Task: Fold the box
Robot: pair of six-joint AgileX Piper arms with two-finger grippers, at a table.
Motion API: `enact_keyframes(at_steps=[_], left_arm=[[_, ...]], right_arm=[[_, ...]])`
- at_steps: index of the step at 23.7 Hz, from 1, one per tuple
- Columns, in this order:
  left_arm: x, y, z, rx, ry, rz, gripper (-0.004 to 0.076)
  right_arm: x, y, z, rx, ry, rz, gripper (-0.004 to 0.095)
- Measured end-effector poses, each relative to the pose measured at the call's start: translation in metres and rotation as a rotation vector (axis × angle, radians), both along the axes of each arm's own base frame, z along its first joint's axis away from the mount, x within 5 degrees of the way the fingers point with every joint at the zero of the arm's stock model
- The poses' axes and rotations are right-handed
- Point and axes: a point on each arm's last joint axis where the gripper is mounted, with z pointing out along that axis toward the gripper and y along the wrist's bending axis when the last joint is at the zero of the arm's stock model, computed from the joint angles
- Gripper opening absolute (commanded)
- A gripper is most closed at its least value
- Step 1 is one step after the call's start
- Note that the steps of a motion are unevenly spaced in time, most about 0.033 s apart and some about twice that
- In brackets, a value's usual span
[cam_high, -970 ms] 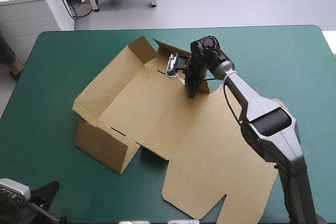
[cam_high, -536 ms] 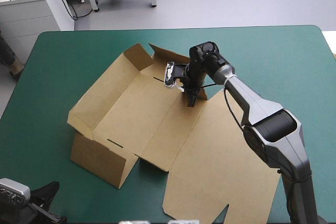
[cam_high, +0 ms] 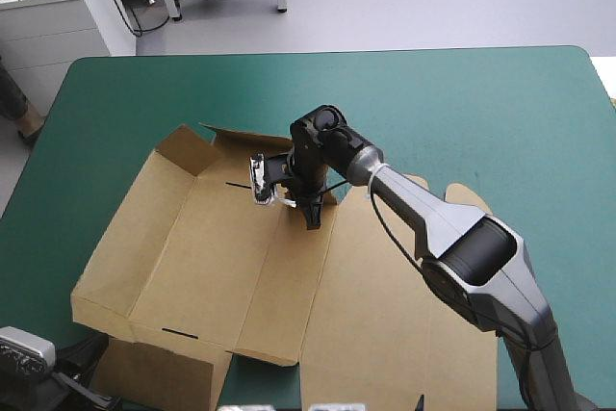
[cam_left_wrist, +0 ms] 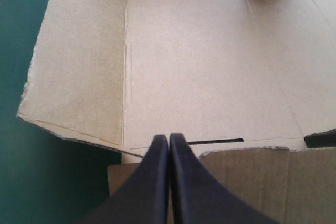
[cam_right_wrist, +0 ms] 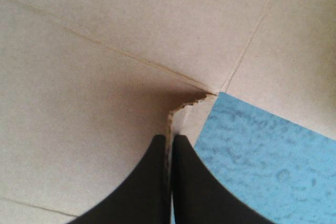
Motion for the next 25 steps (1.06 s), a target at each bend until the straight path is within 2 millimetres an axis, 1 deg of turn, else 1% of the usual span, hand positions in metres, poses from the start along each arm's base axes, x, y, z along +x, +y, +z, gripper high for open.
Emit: enact_keyframes(at_steps=[1, 2, 3, 5, 7, 9, 10, 12, 13, 14, 15, 16, 18, 19, 20, 21, 25], left_arm=[[0.0, 0.0, 0.0, 0.0, 0.0, 0.0, -0.0008], [0.0, 0.0, 0.0, 0.0, 0.0, 0.0, -0.0008], [0.0, 0.0, 0.0, 0.0, 0.0, 0.0, -0.0008], [0.0, 0.0, 0.0, 0.0, 0.0, 0.0, -0.0008], [0.0, 0.0, 0.0, 0.001, 0.001, 0.0, -0.0008], [0.0, 0.0, 0.0, 0.001, 0.001, 0.0, -0.0008], [0.0, 0.0, 0.0, 0.001, 0.001, 0.0, -0.0008], [0.0, 0.0, 0.0, 0.001, 0.001, 0.0, -0.0008], [0.0, 0.0, 0.0, 0.001, 0.001, 0.0, -0.0008], [0.0, 0.0, 0.0, 0.001, 0.001, 0.0, -0.0008], [0.0, 0.0, 0.0, 0.001, 0.001, 0.0, -0.0008], [0.0, 0.0, 0.0, 0.001, 0.001, 0.0, -0.0008], [0.0, 0.0, 0.0, 0.001, 0.001, 0.0, -0.0008], [0.0, 0.0, 0.0, 0.001, 0.001, 0.0, -0.0008], [0.0, 0.0, 0.0, 0.001, 0.001, 0.0, -0.0008], [0.0, 0.0, 0.0, 0.001, 0.001, 0.0, -0.0008], [0.0, 0.0, 0.0, 0.001, 0.001, 0.0, -0.0008]], right_arm=[[0.001, -0.001, 0.0, 0.004, 0.004, -0.013, 0.0146], [0.002, -0.002, 0.0, 0.013, 0.013, -0.032, 0.0205], [0.002, -0.003, 0.0, 0.017, 0.021, -0.04, 0.0357], [0.004, -0.006, 0.001, 0.022, 0.036, -0.078, 0.049], [0.007, -0.007, 0.011, 0.044, 0.029, -0.136, 0.0492], [0.01, -0.008, 0.033, 0.093, -0.018, -0.198, 0.049], [0.01, -0.01, 0.048, 0.118, -0.048, -0.235, 0.0489], [0.006, -0.017, 0.07, 0.144, -0.094, -0.289, 0.0479], [0.003, -0.022, 0.084, 0.16, -0.12, -0.329, 0.0453], [-0.002, -0.03, 0.103, 0.191, -0.15, -0.388, 0.0406], [-0.007, -0.037, 0.117, 0.22, -0.165, -0.431, 0.033], [-0.016, -0.047, 0.136, 0.265, -0.176, -0.486, 0.0284], [-0.03, -0.061, 0.158, 0.319, -0.187, -0.543, 0.0145], [-0.038, -0.068, 0.168, 0.344, -0.186, -0.575, 0.0085], [-0.044, -0.074, 0.173, 0.356, -0.184, -0.595, 0.0012], [-0.053, -0.081, 0.181, 0.374, -0.183, -0.618, -0.0016], [-0.092, -0.111, 0.2, 0.427, -0.163, -0.702, -0.0015]])
